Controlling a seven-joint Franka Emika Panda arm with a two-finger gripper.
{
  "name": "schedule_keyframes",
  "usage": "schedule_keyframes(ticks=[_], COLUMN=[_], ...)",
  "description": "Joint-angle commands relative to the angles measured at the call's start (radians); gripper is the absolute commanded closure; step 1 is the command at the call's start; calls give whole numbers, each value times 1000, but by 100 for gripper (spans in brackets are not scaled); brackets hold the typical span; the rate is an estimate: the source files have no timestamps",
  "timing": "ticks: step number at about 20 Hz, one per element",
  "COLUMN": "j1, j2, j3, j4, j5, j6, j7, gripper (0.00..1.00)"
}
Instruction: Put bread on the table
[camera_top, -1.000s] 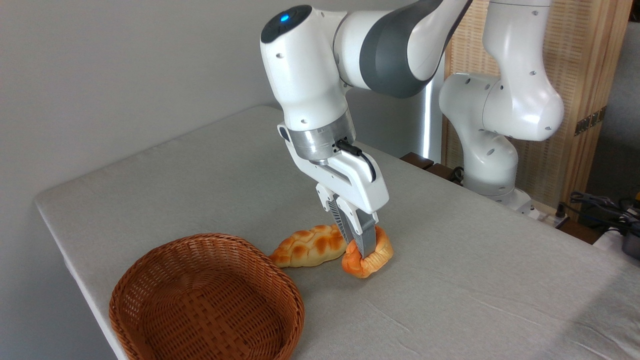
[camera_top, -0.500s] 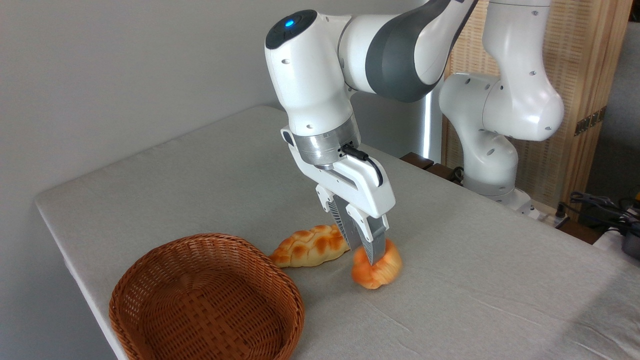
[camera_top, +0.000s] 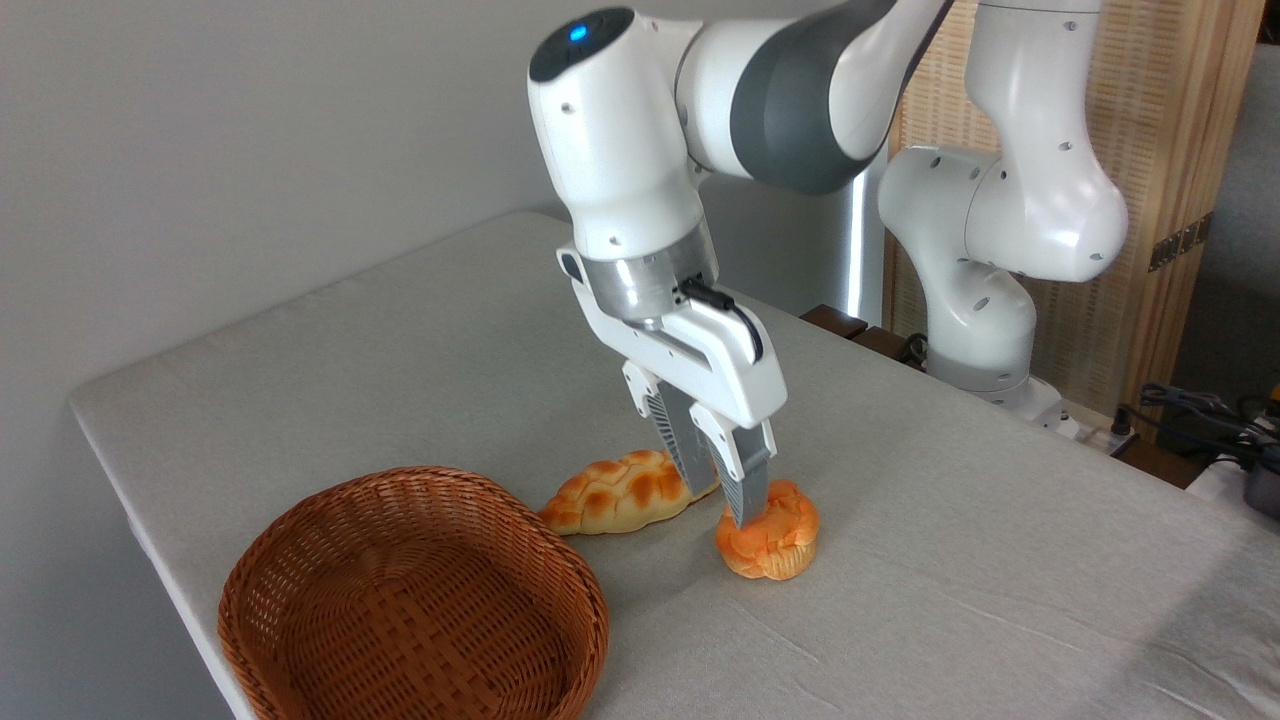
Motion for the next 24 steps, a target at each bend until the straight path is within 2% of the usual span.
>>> schedule_keyframes(ticks=[1,4,6,9,11,15,24], j1=[-6,-6,-6,-6,-6,-6,-8], j2=[-13,0,37,123,152,201,198], j3=[-15,-52,-58,-77,-80,-118,-108], j4=[72,202,308,489,541,595,595], j5=[-41,-41,-51,-108,-129,-134,-126], j6=[-9,-14,-60,-196,-242,-276,-295], j7=[-80,-193,-201,-203,-204,-281,-268], gripper=[0,0,0,0,0,0,0])
